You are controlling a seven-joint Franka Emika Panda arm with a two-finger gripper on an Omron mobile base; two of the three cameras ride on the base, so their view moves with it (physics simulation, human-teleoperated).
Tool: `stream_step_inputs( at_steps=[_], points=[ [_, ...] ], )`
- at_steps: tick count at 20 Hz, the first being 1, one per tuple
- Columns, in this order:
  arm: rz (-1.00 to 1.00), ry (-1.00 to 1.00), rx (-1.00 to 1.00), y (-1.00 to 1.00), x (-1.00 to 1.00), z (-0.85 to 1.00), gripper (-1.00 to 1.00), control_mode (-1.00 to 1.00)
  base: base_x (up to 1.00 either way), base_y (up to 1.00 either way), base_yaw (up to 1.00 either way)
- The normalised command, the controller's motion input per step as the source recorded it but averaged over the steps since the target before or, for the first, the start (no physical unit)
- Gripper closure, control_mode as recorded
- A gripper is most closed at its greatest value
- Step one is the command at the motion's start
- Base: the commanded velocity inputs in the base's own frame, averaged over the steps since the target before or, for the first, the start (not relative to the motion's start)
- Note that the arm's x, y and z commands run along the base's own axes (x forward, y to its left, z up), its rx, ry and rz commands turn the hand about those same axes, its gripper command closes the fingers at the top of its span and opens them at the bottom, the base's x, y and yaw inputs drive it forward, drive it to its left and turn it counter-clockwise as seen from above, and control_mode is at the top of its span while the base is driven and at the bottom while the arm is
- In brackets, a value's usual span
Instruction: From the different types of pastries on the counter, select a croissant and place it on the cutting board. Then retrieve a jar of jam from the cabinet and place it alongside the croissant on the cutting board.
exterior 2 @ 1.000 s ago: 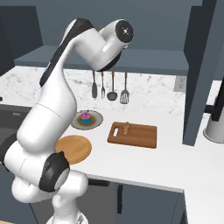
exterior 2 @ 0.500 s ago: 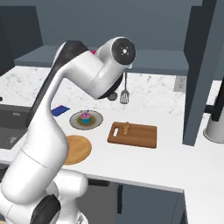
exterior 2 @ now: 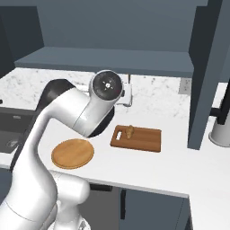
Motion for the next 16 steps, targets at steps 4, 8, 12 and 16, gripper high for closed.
stream_step_inputs(
  at_steps=[4, 8, 12, 16],
  points=[
    [0.00, -0.07, 0.01, -0.23, 0.00, -0.80, 1.00, -1.00, 0.00, 0.00, 0.00],
    [0.00, -0.07, 0.00, -0.10, 0.01, -0.59, 1.00, -1.00, 0.00, 0.00, 0.00],
    [0.00, -0.05, 0.00, -0.08, 0.00, -0.62, 1.00, -1.00, 0.00, 0.00, 0.00],
    [0.04, 0.00, 0.00, -0.39, 0.18, -0.49, 1.00, -1.00, 0.00, 0.00, 0.00]
  ],
)
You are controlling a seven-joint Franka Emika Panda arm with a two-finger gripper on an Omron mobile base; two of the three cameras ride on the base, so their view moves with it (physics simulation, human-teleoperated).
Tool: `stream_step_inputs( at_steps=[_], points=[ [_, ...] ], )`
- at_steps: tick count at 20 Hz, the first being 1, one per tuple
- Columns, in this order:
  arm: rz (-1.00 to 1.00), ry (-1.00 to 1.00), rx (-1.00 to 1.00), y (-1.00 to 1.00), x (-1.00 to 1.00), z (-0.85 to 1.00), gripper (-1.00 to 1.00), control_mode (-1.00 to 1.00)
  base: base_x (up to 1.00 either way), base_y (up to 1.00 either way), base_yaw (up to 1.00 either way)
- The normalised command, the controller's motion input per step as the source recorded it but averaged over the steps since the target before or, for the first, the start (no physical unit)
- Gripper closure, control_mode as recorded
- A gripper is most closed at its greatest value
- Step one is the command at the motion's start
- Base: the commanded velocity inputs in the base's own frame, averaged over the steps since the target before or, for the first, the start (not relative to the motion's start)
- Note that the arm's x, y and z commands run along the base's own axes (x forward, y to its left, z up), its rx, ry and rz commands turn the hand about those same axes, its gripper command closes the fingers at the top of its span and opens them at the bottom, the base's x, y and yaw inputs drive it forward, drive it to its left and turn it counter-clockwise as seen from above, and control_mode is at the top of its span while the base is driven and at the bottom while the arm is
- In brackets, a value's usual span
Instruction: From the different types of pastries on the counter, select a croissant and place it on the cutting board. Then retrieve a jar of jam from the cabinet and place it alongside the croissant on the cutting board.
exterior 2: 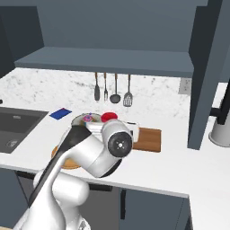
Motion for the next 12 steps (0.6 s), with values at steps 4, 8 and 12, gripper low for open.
stream_step_inputs(
  at_steps=[4, 8, 12],
  points=[
    [0.07, 0.00, 0.00, -0.40, 0.20, -0.45, 1.00, -1.00, 0.00, 0.00, 0.00],
    [0.10, 0.06, 0.00, -0.29, 0.40, -0.21, 1.00, -1.00, 0.00, 0.00, 0.00],
    [0.09, 0.05, 0.00, -0.06, 0.28, -0.03, 1.00, -1.00, 0.00, 0.00, 0.00]
  ],
)
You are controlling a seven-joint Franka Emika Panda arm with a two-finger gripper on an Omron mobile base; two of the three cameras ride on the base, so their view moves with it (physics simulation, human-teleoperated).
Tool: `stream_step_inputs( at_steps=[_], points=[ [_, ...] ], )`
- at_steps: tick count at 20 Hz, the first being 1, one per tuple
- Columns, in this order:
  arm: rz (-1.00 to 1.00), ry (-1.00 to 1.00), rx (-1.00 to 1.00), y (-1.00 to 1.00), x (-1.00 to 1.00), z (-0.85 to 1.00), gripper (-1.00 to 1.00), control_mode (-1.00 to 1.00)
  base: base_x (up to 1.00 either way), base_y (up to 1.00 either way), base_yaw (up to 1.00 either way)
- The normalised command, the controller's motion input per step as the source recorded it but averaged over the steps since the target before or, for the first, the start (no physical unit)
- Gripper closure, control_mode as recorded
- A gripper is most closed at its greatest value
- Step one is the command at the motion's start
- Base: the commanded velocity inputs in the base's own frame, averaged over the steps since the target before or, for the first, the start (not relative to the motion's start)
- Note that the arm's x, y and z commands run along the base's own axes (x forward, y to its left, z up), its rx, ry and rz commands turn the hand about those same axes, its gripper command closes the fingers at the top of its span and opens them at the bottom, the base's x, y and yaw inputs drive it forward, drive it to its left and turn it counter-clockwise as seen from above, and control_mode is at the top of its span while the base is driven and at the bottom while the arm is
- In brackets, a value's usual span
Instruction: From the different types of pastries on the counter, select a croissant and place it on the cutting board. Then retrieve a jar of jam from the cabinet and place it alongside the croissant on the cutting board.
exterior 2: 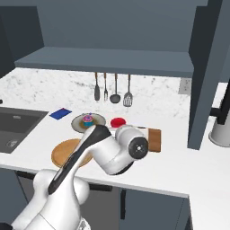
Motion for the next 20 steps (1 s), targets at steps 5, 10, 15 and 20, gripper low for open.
stream_step_inputs(
  at_steps=[5, 10, 15, 20],
  points=[
    [0.16, -0.06, 0.00, -0.43, 0.08, -0.36, 1.00, -1.00, 0.00, 0.00, 0.00],
    [0.13, -0.05, 0.00, -0.26, 0.12, -0.34, 1.00, -1.00, 0.00, 0.00, 0.00],
    [0.03, 0.03, 0.00, -0.03, 0.55, 0.00, 1.00, -1.00, 0.00, 0.00, 0.00],
    [0.00, 0.01, 0.00, 0.00, 0.48, -0.35, 1.00, -1.00, 0.00, 0.00, 0.00]
  ],
)
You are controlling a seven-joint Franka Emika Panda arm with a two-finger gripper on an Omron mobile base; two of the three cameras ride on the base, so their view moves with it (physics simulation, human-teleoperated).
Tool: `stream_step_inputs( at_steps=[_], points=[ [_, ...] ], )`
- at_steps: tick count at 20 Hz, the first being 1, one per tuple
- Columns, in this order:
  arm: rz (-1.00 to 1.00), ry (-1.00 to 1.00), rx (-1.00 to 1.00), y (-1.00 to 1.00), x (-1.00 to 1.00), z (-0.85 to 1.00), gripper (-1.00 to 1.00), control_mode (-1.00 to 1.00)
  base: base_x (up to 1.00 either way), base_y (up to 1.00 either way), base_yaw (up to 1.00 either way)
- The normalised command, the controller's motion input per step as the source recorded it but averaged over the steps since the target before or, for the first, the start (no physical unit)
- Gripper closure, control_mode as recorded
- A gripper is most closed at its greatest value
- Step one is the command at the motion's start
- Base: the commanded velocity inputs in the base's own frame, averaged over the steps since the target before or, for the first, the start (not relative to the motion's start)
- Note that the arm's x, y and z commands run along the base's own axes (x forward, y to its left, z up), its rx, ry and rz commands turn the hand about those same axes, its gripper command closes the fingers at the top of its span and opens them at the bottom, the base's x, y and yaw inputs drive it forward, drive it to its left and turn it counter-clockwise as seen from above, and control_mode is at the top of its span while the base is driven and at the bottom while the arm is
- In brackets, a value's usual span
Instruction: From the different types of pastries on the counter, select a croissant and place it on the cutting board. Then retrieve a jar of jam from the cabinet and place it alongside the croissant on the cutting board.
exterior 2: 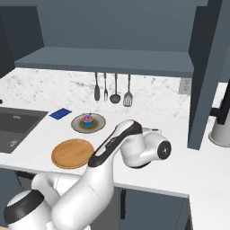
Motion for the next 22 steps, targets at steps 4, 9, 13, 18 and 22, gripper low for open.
stream_step_inputs(
  at_steps=[4, 9, 13, 18, 22],
  points=[
    [0.00, 0.00, 0.00, 0.00, 0.43, -0.42, 1.00, -1.00, 0.00, 0.00, 0.00],
    [0.01, 0.00, 0.00, -0.08, 0.34, -0.32, 1.00, -1.00, 0.00, 0.00, 0.00],
    [0.04, 0.00, 0.03, -0.23, 0.32, -0.43, 1.00, -1.00, 0.00, 0.00, 0.00],
    [0.03, 0.00, 0.05, -0.23, 0.45, -0.23, 1.00, -1.00, 0.00, 0.00, 0.00],
    [0.05, 0.00, 0.03, -0.14, 0.57, -0.26, 1.00, -1.00, 0.00, 0.00, 0.00]
  ],
)
